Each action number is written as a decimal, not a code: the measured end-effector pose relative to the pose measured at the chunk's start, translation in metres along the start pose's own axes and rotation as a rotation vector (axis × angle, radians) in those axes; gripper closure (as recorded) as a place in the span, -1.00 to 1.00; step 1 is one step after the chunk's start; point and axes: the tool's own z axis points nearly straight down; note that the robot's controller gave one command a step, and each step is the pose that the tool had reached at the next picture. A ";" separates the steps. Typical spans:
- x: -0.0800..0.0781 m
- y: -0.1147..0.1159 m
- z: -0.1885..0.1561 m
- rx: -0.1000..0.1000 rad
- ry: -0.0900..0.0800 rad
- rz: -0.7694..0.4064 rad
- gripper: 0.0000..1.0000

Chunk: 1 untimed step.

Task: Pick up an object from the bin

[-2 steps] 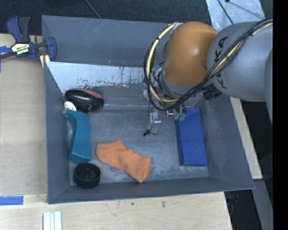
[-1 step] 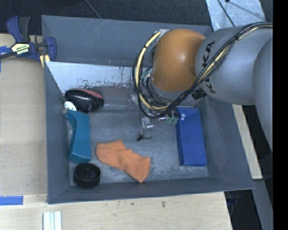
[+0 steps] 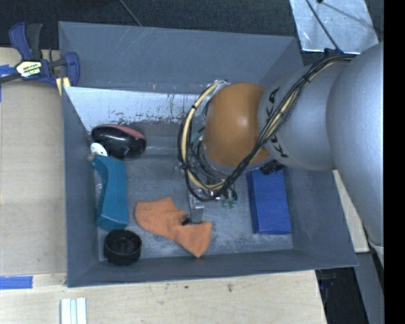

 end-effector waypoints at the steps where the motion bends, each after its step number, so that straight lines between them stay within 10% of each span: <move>1: -0.009 0.024 0.004 0.002 0.016 -0.088 -1.00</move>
Offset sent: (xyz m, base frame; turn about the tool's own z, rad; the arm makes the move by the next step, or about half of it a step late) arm -0.0532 0.0308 0.0556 0.0131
